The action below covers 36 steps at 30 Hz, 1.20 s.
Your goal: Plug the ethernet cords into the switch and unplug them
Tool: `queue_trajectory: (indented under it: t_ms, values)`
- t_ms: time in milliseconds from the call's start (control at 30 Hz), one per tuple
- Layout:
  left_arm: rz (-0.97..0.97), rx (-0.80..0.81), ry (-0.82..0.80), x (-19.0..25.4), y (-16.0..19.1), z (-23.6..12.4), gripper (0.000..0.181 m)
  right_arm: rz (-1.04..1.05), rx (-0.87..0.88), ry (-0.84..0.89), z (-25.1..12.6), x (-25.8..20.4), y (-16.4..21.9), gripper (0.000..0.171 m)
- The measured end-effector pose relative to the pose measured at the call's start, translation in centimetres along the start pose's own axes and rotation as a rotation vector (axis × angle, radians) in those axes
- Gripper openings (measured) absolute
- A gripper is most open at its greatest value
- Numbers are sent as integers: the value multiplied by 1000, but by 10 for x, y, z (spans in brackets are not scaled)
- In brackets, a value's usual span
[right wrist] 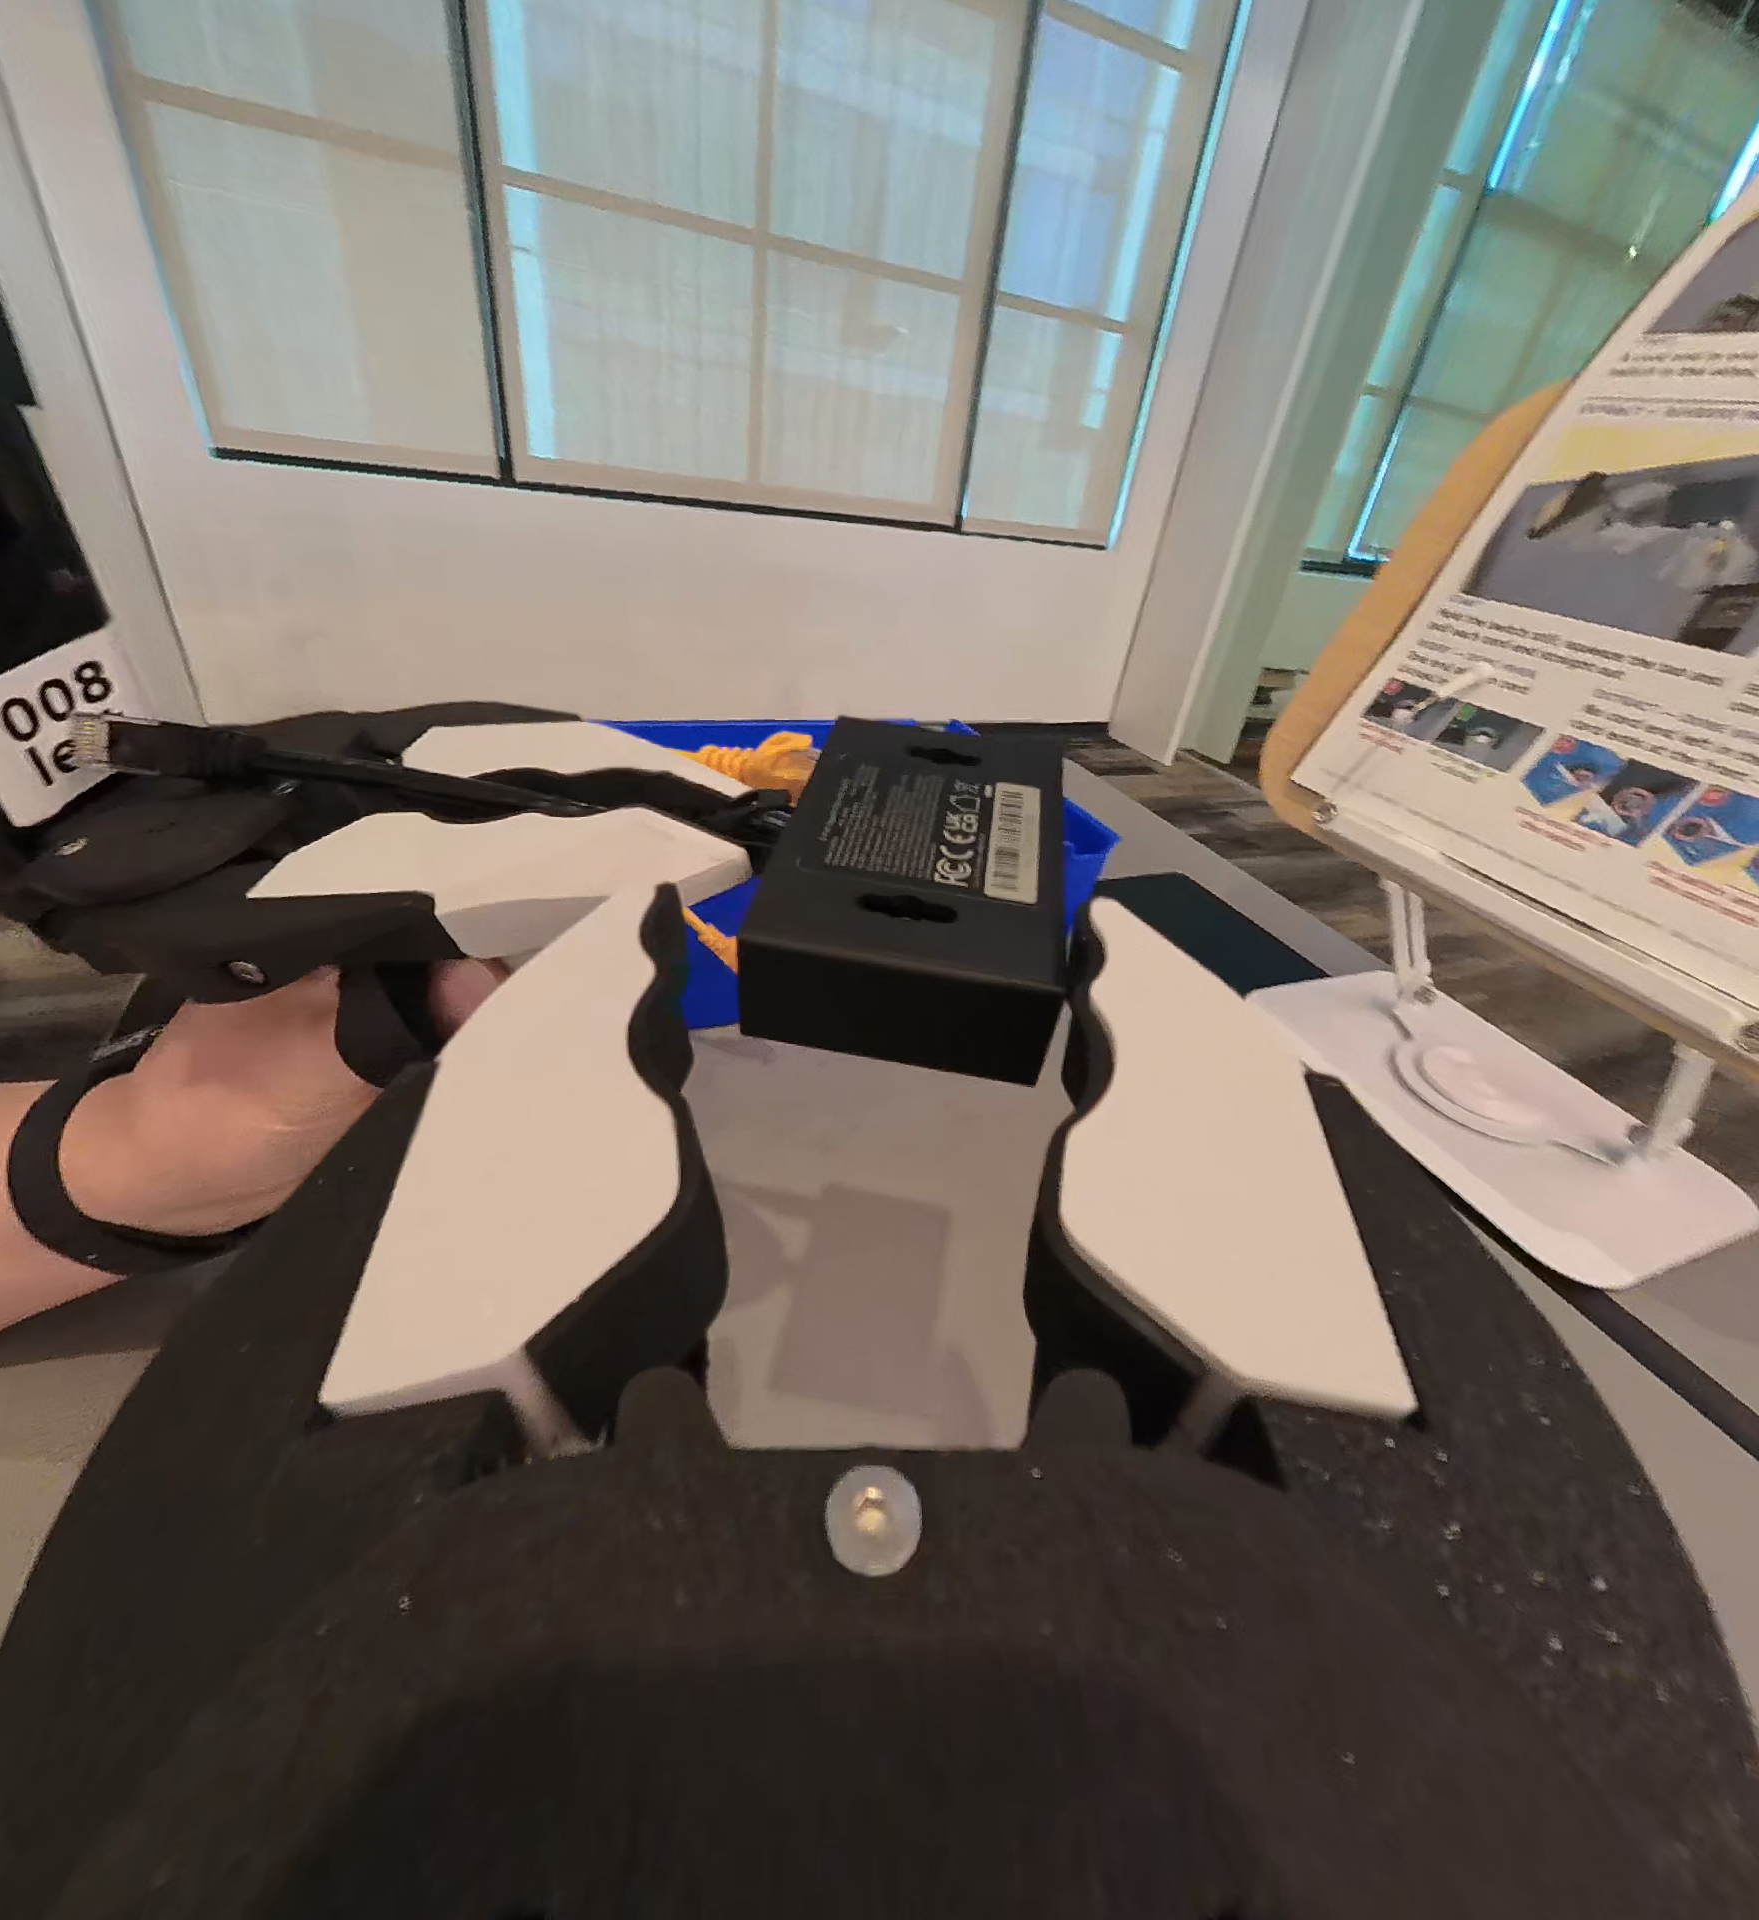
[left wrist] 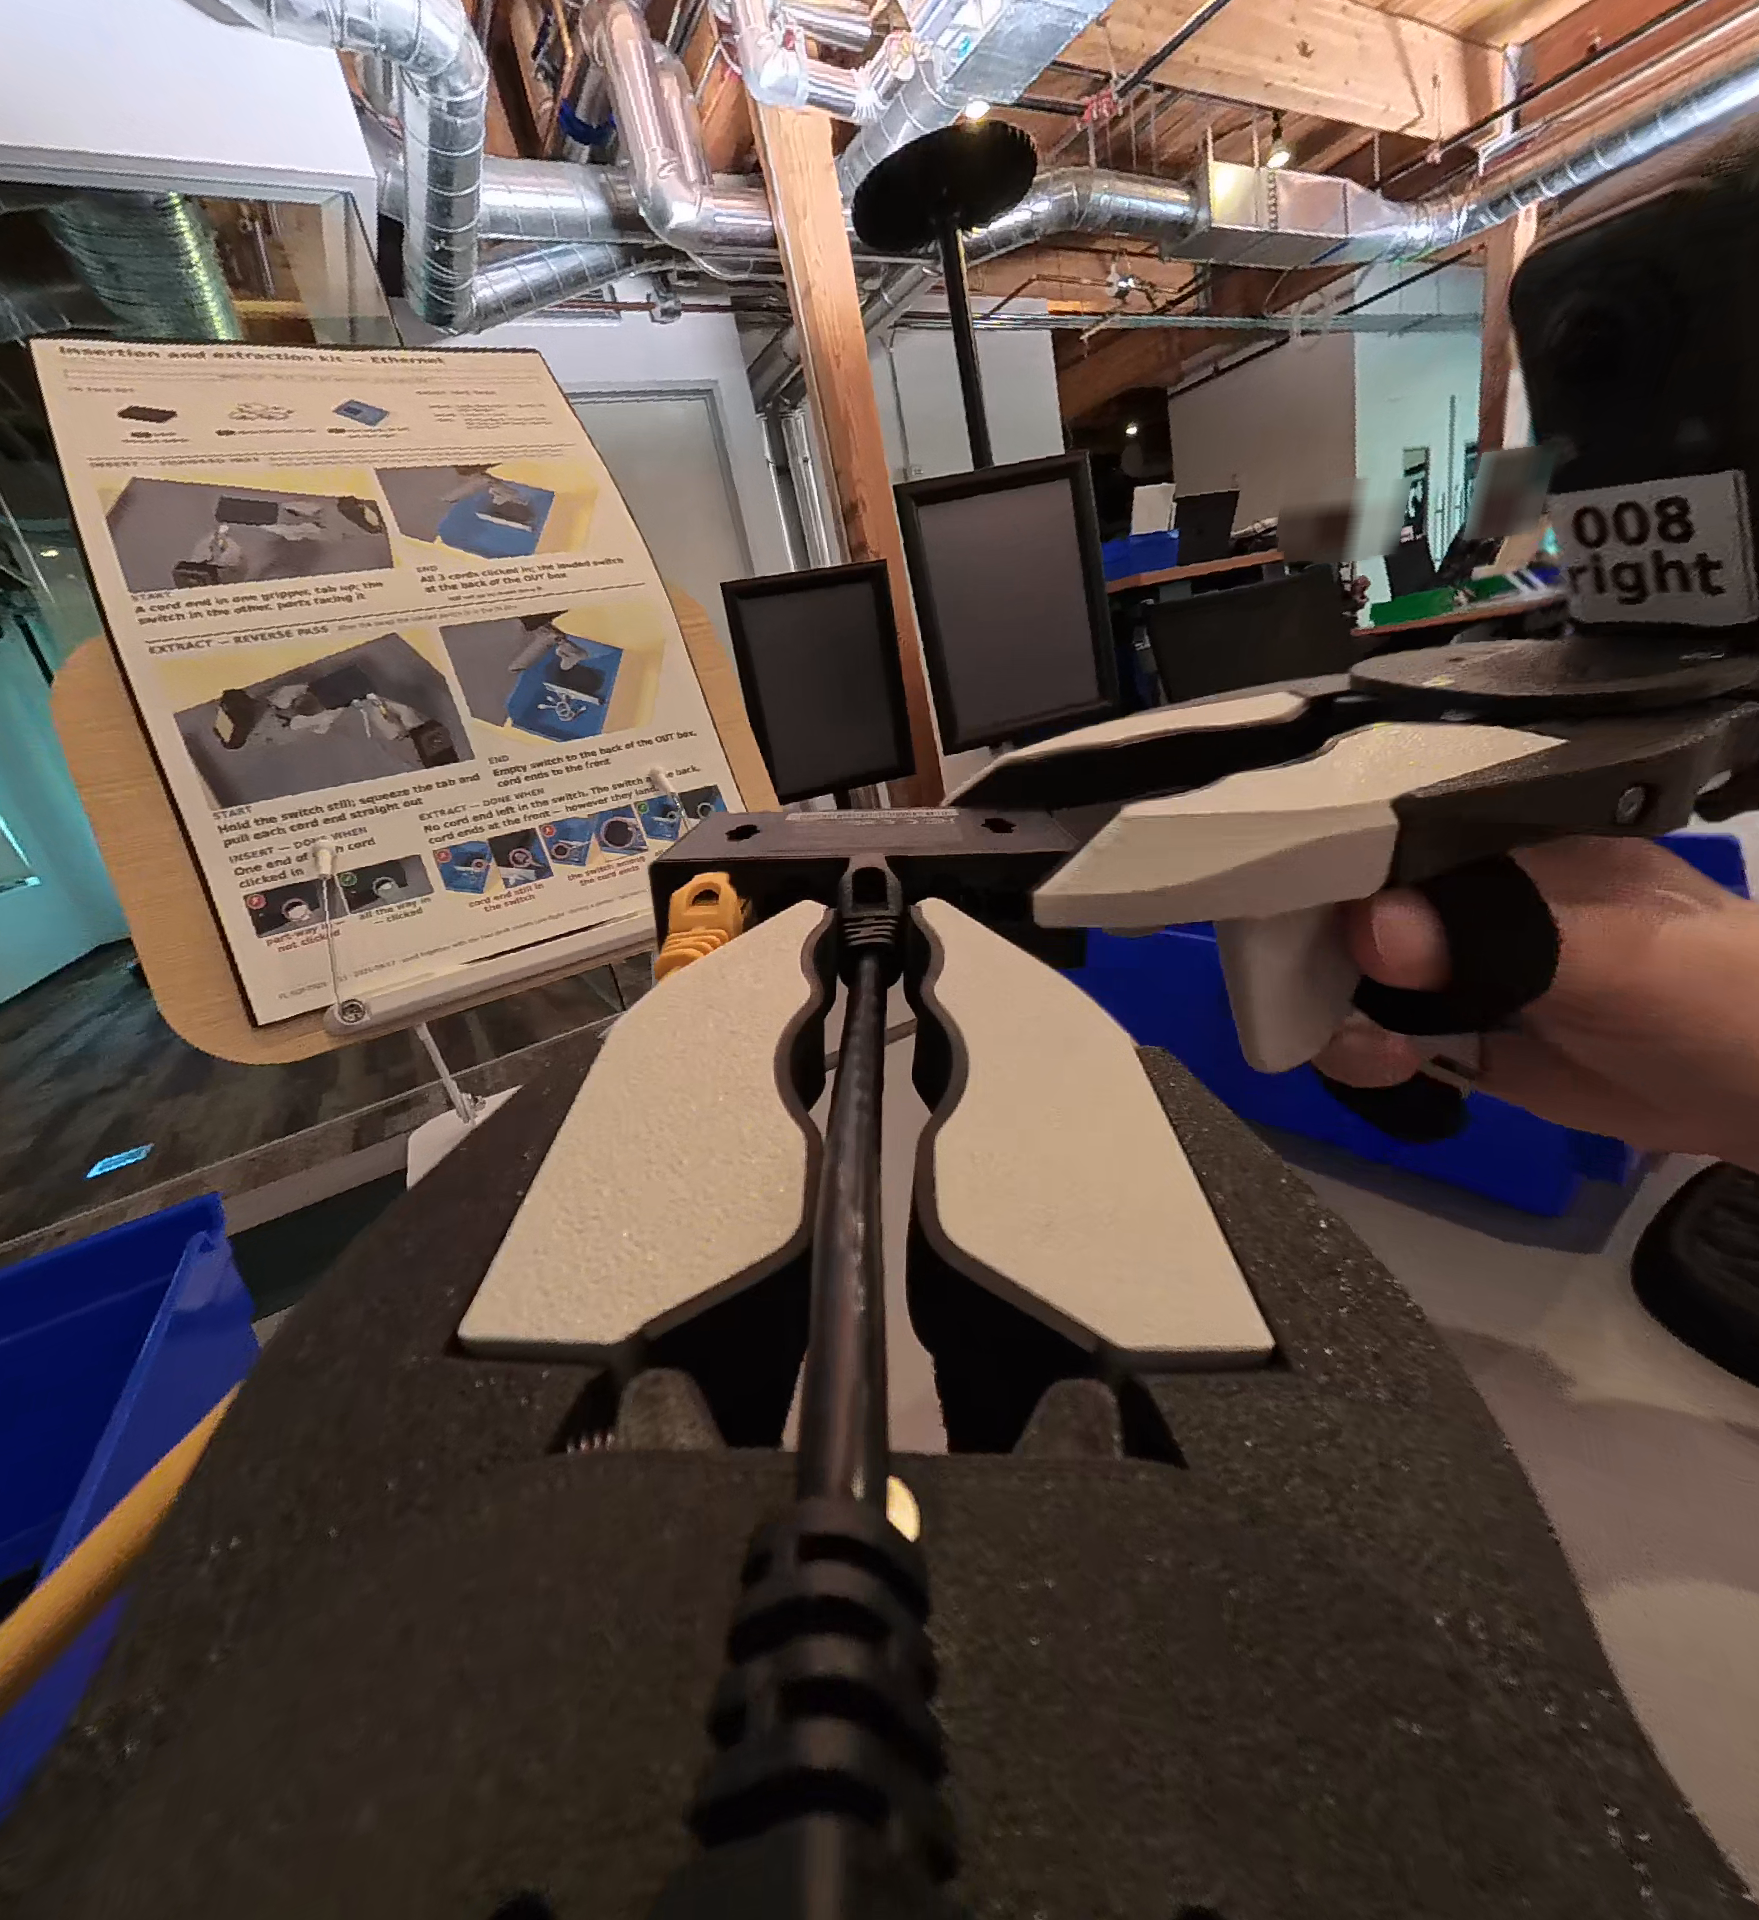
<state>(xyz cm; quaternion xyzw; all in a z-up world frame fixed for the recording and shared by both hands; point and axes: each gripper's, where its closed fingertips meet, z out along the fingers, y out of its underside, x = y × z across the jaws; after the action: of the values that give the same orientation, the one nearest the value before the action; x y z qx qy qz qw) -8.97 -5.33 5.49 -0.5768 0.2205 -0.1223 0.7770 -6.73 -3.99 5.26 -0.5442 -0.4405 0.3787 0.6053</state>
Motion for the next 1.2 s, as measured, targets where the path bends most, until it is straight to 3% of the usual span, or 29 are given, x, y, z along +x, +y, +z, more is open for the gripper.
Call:
queue_trajectory:
  t_ms: [100, 167, 367, 567, 733, 1000, 1200]
  values:
    - [0, 14, -23, -2, -1, -1, 11, -2, -54, 61, 0, 5, 4, 67]
    - [-1, 22, -26, -2, -2, -1, 11, 2, -80, 83, 3, 6, 9, 74]
    - [-15, 19, -31, -1, -1, 0, 11, 25, -53, 117, 9, 8, 7, 61]
    - [-112, -18, -18, -7, 10, 5, 21, 48, -234, 108, 17, 19, 17, 60]
    - [-160, -120, -29, -12, 30, 12, 44, 135, -451, 125, 19, 52, 45, 60]
    - [-225, -50, -55, -28, 11, 1, 43, 102, -751, 233, 4, 94, 107, 60]
    - [-290, 11, -97, -51, -3, -11, 38, 99, -721, 309, 0, 106, 141, 60]
